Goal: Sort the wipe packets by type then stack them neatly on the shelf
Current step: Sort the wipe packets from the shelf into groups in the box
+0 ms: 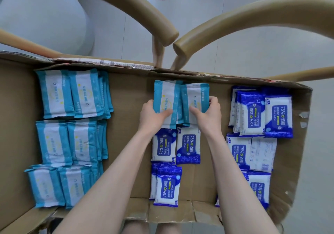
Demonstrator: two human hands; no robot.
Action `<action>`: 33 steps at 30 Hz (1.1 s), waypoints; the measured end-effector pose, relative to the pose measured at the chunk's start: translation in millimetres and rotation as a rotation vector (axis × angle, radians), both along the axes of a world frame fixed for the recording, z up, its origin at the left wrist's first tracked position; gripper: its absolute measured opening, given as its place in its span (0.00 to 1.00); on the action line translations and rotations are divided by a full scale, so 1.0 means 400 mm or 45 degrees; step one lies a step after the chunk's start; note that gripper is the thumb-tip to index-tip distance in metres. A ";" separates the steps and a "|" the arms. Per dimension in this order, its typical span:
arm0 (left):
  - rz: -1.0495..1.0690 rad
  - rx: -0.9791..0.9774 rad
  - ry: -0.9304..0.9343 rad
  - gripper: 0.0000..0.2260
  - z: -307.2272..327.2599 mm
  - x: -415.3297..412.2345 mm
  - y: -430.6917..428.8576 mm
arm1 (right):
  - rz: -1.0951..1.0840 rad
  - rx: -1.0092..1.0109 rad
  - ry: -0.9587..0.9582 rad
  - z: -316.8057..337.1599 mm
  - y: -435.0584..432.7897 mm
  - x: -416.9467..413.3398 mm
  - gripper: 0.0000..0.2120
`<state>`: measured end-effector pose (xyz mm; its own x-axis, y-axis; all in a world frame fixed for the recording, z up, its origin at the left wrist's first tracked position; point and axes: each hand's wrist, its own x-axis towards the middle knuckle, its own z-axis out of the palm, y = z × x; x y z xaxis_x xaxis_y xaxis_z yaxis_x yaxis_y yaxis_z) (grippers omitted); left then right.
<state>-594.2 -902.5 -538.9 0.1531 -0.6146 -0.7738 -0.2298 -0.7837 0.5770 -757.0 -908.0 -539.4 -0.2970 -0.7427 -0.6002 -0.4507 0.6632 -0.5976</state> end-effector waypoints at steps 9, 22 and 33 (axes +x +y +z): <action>0.257 -0.164 0.081 0.17 0.149 0.013 0.090 | -0.185 -0.073 -0.525 0.153 0.078 0.038 0.13; 0.425 -0.137 0.078 0.15 0.218 0.350 0.345 | -0.098 0.199 -0.851 0.196 0.251 0.350 0.18; 0.307 -0.111 -0.133 0.12 0.147 0.685 0.377 | -0.103 0.168 -0.727 0.124 0.330 0.714 0.14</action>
<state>-320.0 -751.5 -480.0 0.3790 -0.6142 -0.6922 -0.1041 -0.7716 0.6276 -471.5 -775.9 -489.9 0.0473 -0.6392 -0.7676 -0.0271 0.7674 -0.6406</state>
